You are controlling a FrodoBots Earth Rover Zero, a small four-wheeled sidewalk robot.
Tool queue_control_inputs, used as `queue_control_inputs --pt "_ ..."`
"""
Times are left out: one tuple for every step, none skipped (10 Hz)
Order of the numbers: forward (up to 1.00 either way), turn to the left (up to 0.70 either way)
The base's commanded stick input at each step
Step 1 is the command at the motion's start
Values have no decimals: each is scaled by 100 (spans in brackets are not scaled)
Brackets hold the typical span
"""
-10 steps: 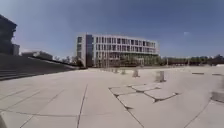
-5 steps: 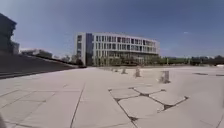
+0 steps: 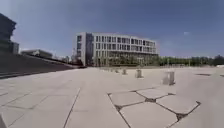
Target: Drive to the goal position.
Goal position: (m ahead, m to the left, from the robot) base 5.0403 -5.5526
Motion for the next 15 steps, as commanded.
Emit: queue_control_inputs --pt "70 1" --pt "70 1" --pt "70 1" --pt "70 1" --pt "70 1" --pt "70 1" --pt "70 1" --pt "70 1" --pt "70 1" --pt "70 1" --pt "70 1" --pt "70 1" --pt "70 1" --pt "70 1" --pt "70 -1"
